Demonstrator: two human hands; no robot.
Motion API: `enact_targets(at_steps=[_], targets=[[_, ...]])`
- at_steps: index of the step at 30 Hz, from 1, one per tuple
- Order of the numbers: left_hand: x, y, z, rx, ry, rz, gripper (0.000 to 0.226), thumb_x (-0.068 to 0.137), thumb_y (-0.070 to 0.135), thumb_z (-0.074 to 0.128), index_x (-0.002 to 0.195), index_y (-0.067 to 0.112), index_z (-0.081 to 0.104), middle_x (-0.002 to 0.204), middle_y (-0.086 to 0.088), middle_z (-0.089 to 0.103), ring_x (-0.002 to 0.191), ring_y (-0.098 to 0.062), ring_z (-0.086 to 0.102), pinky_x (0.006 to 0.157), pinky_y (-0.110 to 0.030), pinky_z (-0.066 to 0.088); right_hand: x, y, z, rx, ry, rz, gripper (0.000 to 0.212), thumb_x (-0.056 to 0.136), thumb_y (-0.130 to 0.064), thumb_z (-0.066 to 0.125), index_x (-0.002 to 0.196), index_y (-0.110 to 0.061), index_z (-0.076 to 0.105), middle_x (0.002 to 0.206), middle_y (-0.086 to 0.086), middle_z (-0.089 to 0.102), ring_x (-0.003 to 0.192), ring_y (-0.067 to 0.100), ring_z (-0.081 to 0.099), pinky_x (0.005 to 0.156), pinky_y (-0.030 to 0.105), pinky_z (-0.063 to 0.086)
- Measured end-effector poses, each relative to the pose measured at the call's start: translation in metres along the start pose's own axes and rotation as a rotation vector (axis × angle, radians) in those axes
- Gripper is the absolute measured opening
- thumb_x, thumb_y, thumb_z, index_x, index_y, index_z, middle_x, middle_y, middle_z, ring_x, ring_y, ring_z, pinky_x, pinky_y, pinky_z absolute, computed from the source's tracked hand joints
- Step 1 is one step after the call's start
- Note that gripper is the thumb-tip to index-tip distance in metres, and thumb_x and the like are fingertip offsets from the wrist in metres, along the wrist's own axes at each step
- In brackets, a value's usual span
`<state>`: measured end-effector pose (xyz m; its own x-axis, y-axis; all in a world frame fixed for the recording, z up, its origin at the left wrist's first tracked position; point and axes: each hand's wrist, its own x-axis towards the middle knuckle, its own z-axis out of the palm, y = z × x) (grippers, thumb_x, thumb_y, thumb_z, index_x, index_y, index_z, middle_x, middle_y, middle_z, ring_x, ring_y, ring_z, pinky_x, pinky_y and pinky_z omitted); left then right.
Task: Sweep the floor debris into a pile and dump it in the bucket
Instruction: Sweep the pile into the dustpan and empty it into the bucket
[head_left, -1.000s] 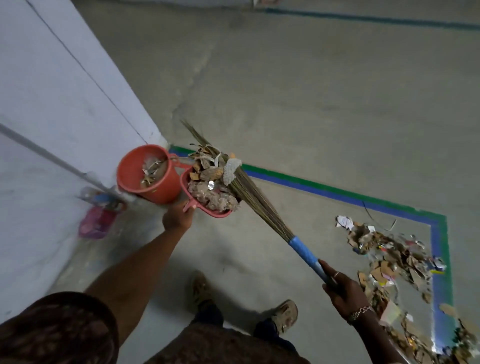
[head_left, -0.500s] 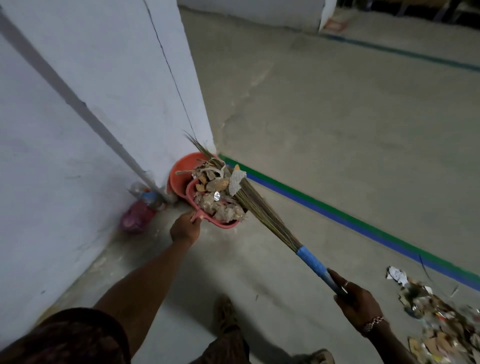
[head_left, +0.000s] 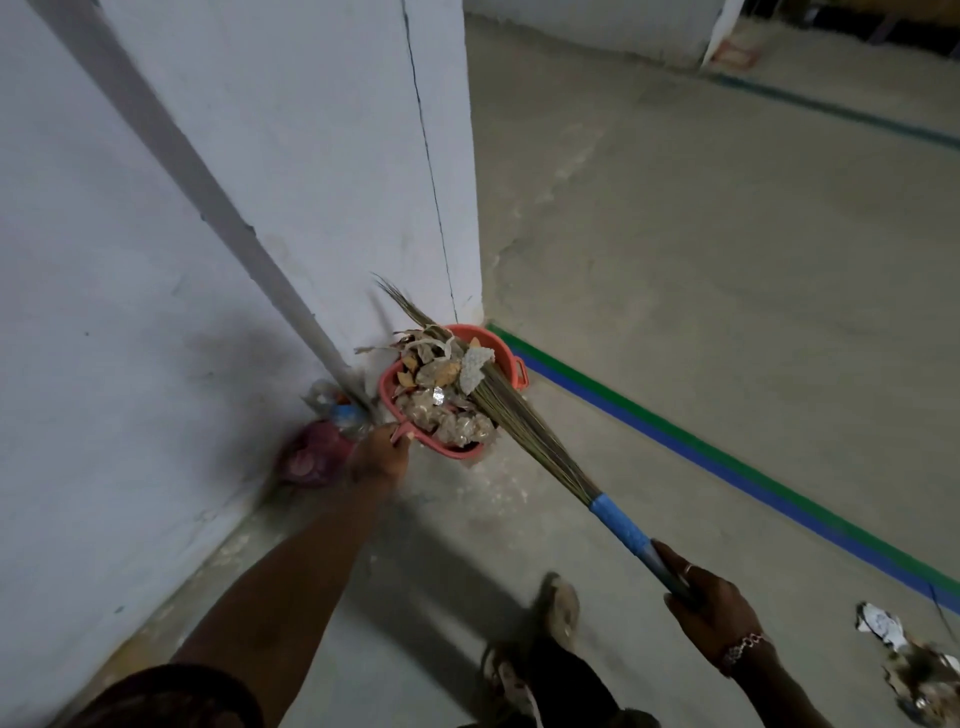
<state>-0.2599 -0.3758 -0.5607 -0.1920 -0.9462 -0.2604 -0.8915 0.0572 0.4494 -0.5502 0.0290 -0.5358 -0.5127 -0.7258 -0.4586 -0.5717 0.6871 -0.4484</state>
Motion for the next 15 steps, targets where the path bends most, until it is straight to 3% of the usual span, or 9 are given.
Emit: enact_targets(at_steps=[4, 7, 12, 15], targets=[[0.048, 0.003, -0.005, 0.069, -0.033, -0.019, 0.036, 0.096, 0.047, 0.056, 0.116, 0.023, 0.072, 0.109, -0.012, 0.072, 0.104, -0.036, 0.065, 0.081, -0.04, 0.052, 0.045, -0.019, 0.012, 0.029, 0.005, -0.001, 0.076, 0.082, -0.027, 0.073, 0.138, -0.059, 0.032, 0.089, -0.009, 0.07, 0.075, 0.01, 0.064, 0.066, 0.028, 0.051], [0.086, 0.006, -0.005, 0.118, -0.033, -0.001, 0.036, 0.097, 0.044, 0.055, 0.115, 0.018, 0.072, 0.11, -0.014, 0.071, 0.104, -0.038, 0.065, 0.082, -0.041, 0.051, 0.08, -0.034, 0.021, 0.04, -0.003, 0.002, 0.077, 0.083, -0.03, 0.074, 0.14, -0.058, 0.03, 0.085, -0.012, 0.068, 0.072, 0.008, 0.063, 0.065, 0.027, 0.051], [0.142, 0.01, -0.004, 0.147, -0.108, 0.038, 0.029, 0.099, 0.031, 0.056, 0.105, 0.008, 0.072, 0.101, -0.017, 0.071, 0.095, -0.037, 0.067, 0.063, -0.029, 0.04, 0.137, -0.052, 0.037, 0.071, 0.003, 0.01, 0.07, 0.083, -0.028, 0.074, 0.139, -0.055, 0.042, 0.103, -0.013, 0.072, 0.086, 0.013, 0.068, 0.072, 0.029, 0.053], [0.174, 0.009, -0.001, 0.174, -0.132, -0.053, 0.027, 0.097, 0.034, 0.056, 0.105, 0.012, 0.07, 0.103, -0.013, 0.07, 0.1, -0.034, 0.066, 0.078, -0.036, 0.047, 0.165, -0.066, 0.045, 0.056, -0.027, 0.014, 0.068, 0.087, -0.029, 0.071, 0.142, -0.053, 0.039, 0.095, -0.013, 0.068, 0.081, 0.013, 0.066, 0.068, 0.028, 0.05]])
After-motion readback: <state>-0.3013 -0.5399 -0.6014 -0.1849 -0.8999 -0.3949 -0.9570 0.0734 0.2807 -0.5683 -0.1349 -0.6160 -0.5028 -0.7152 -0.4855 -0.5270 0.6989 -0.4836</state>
